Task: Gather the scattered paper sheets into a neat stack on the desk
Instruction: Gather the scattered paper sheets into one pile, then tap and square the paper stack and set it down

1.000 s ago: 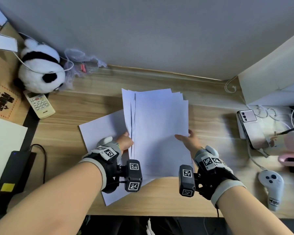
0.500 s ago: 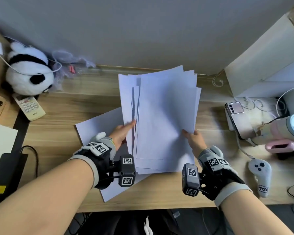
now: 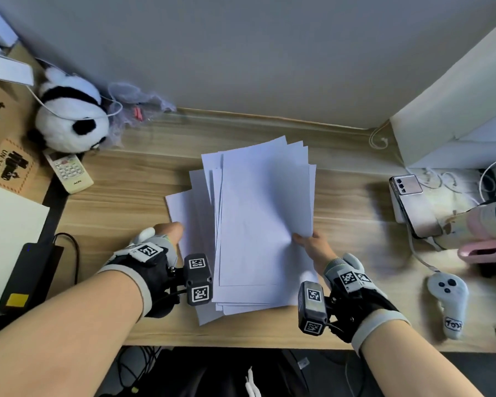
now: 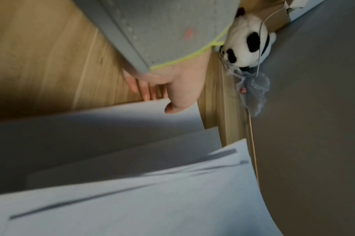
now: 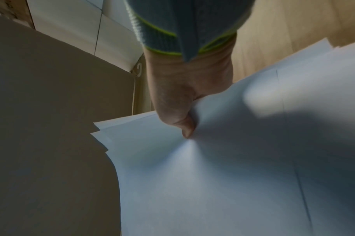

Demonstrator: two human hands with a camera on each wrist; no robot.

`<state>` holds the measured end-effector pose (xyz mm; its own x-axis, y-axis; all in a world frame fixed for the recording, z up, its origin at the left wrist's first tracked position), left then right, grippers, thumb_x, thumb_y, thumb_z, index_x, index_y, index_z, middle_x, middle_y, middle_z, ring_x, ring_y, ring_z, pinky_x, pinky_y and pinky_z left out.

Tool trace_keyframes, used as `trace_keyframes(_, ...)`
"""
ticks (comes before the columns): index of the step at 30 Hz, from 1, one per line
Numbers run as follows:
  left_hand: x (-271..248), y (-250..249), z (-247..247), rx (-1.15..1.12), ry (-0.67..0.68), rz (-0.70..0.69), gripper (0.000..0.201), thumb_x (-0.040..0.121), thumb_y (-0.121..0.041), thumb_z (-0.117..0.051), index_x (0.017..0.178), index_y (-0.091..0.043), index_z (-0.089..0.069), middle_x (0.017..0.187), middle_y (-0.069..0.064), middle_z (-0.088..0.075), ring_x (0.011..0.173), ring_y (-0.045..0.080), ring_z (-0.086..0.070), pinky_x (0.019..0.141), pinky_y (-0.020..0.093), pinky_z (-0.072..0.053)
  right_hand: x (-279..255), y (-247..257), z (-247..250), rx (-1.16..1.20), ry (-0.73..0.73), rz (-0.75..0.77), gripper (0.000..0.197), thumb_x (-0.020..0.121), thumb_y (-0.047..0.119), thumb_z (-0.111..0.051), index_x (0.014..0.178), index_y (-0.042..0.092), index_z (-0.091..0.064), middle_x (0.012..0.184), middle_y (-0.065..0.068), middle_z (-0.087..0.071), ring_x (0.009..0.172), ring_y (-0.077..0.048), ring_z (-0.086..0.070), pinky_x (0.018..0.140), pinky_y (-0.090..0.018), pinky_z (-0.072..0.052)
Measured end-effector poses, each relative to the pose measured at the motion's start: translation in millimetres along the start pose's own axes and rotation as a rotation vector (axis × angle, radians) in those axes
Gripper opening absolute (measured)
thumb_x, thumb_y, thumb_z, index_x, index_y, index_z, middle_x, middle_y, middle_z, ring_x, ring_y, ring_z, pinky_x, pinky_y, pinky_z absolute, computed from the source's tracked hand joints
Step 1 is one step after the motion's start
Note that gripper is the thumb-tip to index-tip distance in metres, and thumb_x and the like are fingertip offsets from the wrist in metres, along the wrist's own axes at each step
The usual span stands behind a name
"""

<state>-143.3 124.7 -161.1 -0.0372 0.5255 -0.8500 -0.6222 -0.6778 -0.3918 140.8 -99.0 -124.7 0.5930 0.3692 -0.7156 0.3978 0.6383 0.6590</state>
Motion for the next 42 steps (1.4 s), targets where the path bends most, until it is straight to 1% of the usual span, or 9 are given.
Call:
trace_keyframes(5, -37.2, -25.5, -34.0, -0.079, 0.057, -0.041, 0.020, 0.092, -0.016, -0.044, 0.073, -0.013, -0.051, 0.073, 0.002, -0.049, 0.068, 0.017, -0.049, 0.057, 0.022, -0.029, -2.6, -4.9, -2.9, -0.204, -0.041, 0.039, 0.035, 0.088, 0.004, -0.054, 0.123, 0.000, -0.056, 0.111, -0.012, -0.061, 0.095, -0.023, -0.056, 0.085, -0.033, -0.045)
trace_keyframes(10, -41.3, -28.2, -37.1, -0.104, 0.067, -0.053, 0.040, 0.089, -0.016, -0.052, 0.127, -0.003, -0.053, 0.119, 0.011, -0.057, 0.105, 0.025, -0.051, 0.080, 0.032, -0.039, -4.9, 13.8, 6.5, -0.475, -0.183, 0.147, 0.035, 0.079, 0.014, -0.064, 0.112, 0.004, -0.066, 0.131, -0.008, -0.050, 0.114, -0.032, -0.052, 0.098, -0.040, -0.044)
trace_keyframes(16, -43.1, -14.4, -44.3, -0.068, 0.137, -0.024, 0.042, 0.085, -0.016, -0.060, 0.124, 0.000, -0.052, 0.104, 0.012, -0.061, 0.093, 0.027, -0.059, 0.081, 0.032, -0.047, -9.1, 0.3, -8.4, -0.125, 0.054, 0.012, 0.039, 0.084, -0.001, -0.059, 0.123, -0.004, -0.055, 0.110, -0.020, -0.064, 0.086, -0.025, -0.061, 0.078, -0.033, -0.051)
trace_keyframes(22, -46.6, -11.1, -49.2, -0.184, 0.205, -0.007, 0.075, 0.086, -0.017, -0.063, 0.147, -0.005, -0.020, 0.147, 0.017, -0.041, 0.131, 0.032, -0.046, 0.105, 0.042, -0.040, -5.9, -13.0, -7.1, -0.056, 0.044, -0.048, 0.048, 0.085, 0.012, -0.063, 0.128, -0.001, -0.047, 0.119, -0.018, -0.062, 0.097, -0.026, -0.059, 0.088, -0.037, -0.049)
trace_keyframes(27, -66.9, -2.2, -63.7, -0.020, 0.382, 0.013, 0.055, 0.085, -0.021, -0.067, 0.131, -0.002, -0.045, 0.140, 0.020, -0.051, 0.107, 0.033, -0.061, 0.082, 0.038, -0.048, -4.2, -19.8, -5.4, -0.225, 0.065, -0.171, 0.071, 0.083, 0.051, -0.056, 0.132, 0.000, -0.049, 0.127, -0.014, -0.059, 0.117, -0.030, -0.056, 0.093, -0.033, -0.045)
trace_keyframes(31, -62.0, 0.6, -69.4, -0.025, 0.334, -0.033, 0.048, 0.087, -0.013, -0.064, 0.129, 0.004, -0.047, 0.093, 0.012, -0.062, 0.072, 0.020, -0.068, 0.069, 0.030, -0.053, -5.7, -3.6, -3.1, -0.225, -0.063, -0.019, 0.034, 0.092, 0.029, -0.048, 0.110, 0.001, -0.058, 0.097, -0.017, -0.061, 0.100, -0.031, -0.057, 0.083, -0.034, -0.042)
trace_keyframes(34, -55.3, -0.1, -71.6, -0.018, 0.269, -0.060, 0.065, 0.075, -0.019, -0.076, 0.127, 0.005, -0.047, 0.125, 0.011, -0.059, 0.115, 0.022, -0.057, 0.106, 0.036, -0.040, -10.1, -5.9, -9.2, -0.100, -0.085, 0.006, 0.042, 0.092, 0.026, -0.053, 0.122, -0.003, -0.055, 0.114, -0.014, -0.060, 0.113, -0.030, -0.056, 0.086, -0.031, -0.042)
trace_keyframes(38, -56.3, -0.4, -76.2, 0.043, 0.252, -0.082, 0.070, 0.069, -0.012, -0.080, 0.128, 0.003, -0.046, 0.128, 0.014, -0.058, 0.121, 0.029, -0.056, 0.108, 0.043, -0.041, -6.9, -15.7, -21.9, -0.110, -0.010, -0.020, 0.046, 0.085, 0.041, -0.061, 0.108, 0.003, -0.052, 0.090, -0.006, -0.060, 0.073, -0.019, -0.054, 0.051, -0.021, -0.043)
trace_keyframes(42, -55.5, -21.3, -68.9, -0.017, 0.244, -0.145, 0.078, 0.067, -0.012, -0.080, 0.132, 0.004, -0.040, 0.134, 0.019, -0.055, 0.123, 0.033, -0.055, 0.105, 0.049, -0.043, -4.2, -2.4, -20.7, -0.020, 0.020, 0.009, 0.041, 0.083, 0.021, -0.067, 0.113, -0.005, -0.059, 0.103, -0.015, -0.067, 0.092, -0.029, -0.065, 0.085, -0.037, -0.053)
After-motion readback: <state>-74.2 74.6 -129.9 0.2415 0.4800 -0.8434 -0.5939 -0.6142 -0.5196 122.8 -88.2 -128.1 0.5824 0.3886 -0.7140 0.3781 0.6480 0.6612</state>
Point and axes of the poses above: each hand's wrist, its own x-axis towards the middle knuckle, its own z-axis out of the back of the hand, y = z × x, the point moved 9 cm from there along x, towards the middle knuckle
